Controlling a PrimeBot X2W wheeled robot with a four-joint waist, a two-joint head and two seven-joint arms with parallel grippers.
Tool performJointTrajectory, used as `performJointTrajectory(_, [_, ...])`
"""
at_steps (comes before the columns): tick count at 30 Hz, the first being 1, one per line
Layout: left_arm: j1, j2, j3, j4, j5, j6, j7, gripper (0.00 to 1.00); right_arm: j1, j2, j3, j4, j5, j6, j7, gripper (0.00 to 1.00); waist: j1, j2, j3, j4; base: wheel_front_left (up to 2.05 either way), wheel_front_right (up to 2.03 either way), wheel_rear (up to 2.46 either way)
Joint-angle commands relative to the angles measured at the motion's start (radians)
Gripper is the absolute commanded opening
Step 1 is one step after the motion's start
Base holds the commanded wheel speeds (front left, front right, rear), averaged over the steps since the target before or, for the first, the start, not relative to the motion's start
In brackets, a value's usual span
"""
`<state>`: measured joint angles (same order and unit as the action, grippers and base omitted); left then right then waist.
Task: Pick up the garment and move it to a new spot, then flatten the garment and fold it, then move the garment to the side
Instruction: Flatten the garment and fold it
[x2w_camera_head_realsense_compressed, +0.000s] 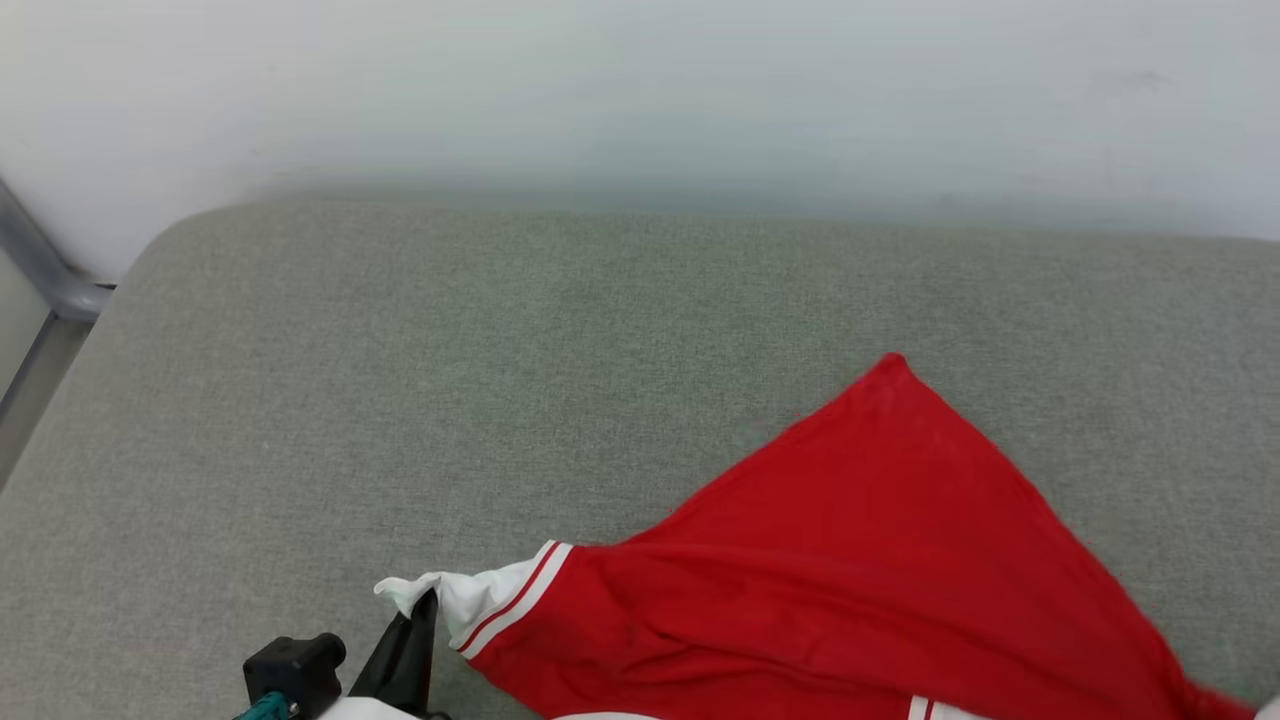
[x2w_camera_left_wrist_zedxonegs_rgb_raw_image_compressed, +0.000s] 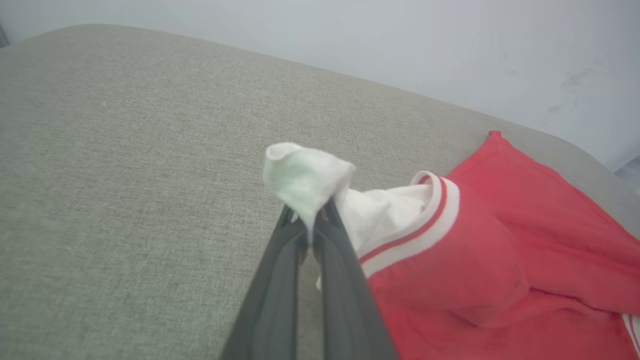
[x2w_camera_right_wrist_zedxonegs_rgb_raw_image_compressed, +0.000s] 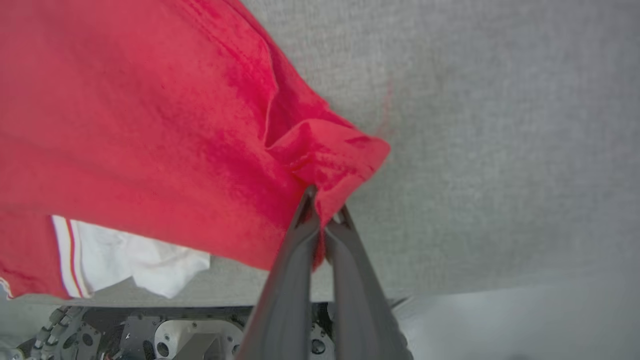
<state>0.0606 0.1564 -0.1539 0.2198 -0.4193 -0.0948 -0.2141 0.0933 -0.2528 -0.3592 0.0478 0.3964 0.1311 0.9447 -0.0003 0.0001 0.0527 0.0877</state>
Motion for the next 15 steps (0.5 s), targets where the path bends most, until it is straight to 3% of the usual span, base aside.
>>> performJointTrajectory(1, [0.011, 0.006, 0.002, 0.005, -0.005, 0.006, 0.003, 0.0, 0.03, 0.032, -0.01, -0.013, 0.003, -0.001, -0.002, 0.0, 0.0003, -0.0001, -0.009, -0.005, 0.0, 0.0, 0.0])
performJointTrajectory(5, [0.016, 0.01, 0.002, 0.01, -0.011, 0.007, 0.006, 0.0, 0.151, 0.142, -0.052, -0.055, -0.006, -0.001, -0.003, 0.0, 0.0003, -0.0001, -0.02, -0.004, 0.0, 0.0, 0.0])
performJointTrajectory(9, [0.024, 0.012, 0.004, 0.018, -0.021, 0.008, 0.014, 0.0, 0.21, 0.191, -0.059, -0.065, 0.014, -0.001, -0.043, 0.0, 0.0003, -0.0001, -0.028, -0.011, 0.0, 0.0, 0.0])
performJointTrajectory(10, [0.026, 0.014, 0.003, 0.019, -0.023, 0.007, 0.015, 0.0, 0.215, 0.195, -0.059, -0.063, 0.024, -0.001, -0.064, 0.07, 0.0003, -0.0001, -0.029, -0.013, 0.0, 0.0, 0.0])
performJointTrajectory(11, [0.027, 0.015, 0.002, 0.02, -0.024, 0.008, 0.016, 0.0, 0.219, 0.199, -0.055, -0.059, 0.032, -0.001, -0.085, 0.3, 0.0003, -0.0001, -0.031, -0.015, 0.0, 0.0, 0.0])
performJointTrajectory(12, [0.027, 0.016, 0.0, 0.02, -0.023, 0.008, 0.019, 0.0, 0.218, 0.202, -0.05, -0.061, 0.029, -0.001, -0.12, 0.6, 0.0003, -0.0001, -0.032, -0.015, 0.0, 0.0, 0.0])
performJointTrajectory(13, [0.026, 0.015, -0.002, 0.02, -0.023, 0.009, 0.021, 0.0, 0.215, 0.202, -0.048, -0.063, 0.03, -0.001, -0.156, 1.0, 0.0003, -0.0001, -0.033, -0.016, 0.0, 0.0, 0.0])
performJointTrajectory(15, [0.022, 0.015, -0.005, 0.018, -0.024, 0.01, 0.024, 0.0, 0.197, 0.203, -0.04, -0.069, 0.026, -0.001, -0.251, 1.0, 0.0003, -0.0001, -0.033, -0.017, 0.0, 0.0, 0.0])
